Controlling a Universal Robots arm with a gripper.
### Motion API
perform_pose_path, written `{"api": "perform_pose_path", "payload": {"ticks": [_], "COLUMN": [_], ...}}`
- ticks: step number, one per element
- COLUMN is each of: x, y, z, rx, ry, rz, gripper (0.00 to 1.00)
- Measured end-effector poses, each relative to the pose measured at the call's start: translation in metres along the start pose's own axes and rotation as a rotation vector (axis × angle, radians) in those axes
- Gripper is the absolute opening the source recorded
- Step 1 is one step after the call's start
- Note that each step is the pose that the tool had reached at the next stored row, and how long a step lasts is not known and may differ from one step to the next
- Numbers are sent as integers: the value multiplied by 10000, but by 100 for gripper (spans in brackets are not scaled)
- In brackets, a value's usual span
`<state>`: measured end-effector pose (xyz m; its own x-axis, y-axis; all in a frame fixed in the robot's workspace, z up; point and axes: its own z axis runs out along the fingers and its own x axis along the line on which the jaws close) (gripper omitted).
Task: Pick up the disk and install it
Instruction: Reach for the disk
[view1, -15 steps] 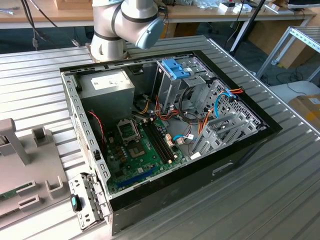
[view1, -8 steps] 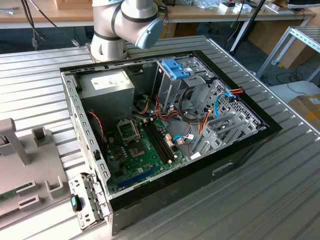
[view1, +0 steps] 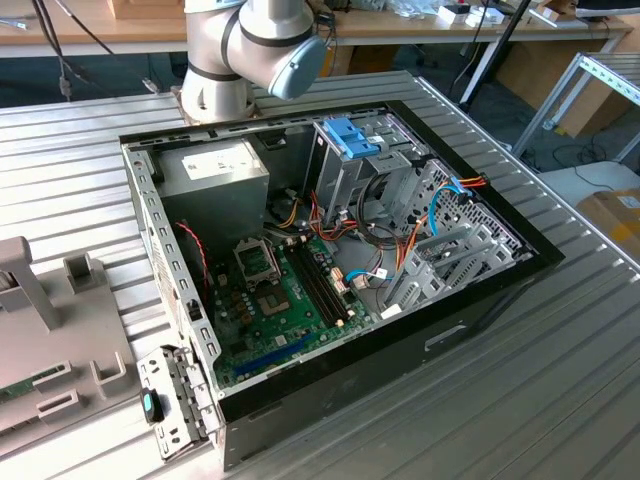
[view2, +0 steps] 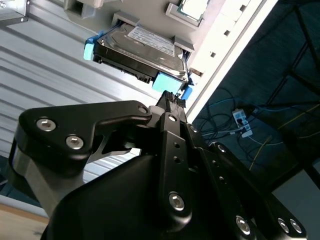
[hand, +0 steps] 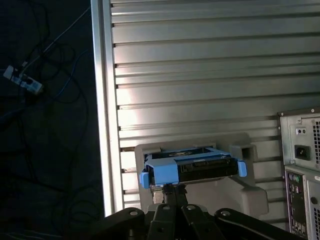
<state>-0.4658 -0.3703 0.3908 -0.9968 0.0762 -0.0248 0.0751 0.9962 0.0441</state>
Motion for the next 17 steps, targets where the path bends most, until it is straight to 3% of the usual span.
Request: {"api": "perform_pose_path", "payload": {"ticks": [5,9,17], "x": [2,4,2], "y": [0,-4,24], "z": [39,137,175], "rx": [13,13,17], "ry": [3,12,18], "rz": [0,1,0], "gripper": [11,11,11]}}
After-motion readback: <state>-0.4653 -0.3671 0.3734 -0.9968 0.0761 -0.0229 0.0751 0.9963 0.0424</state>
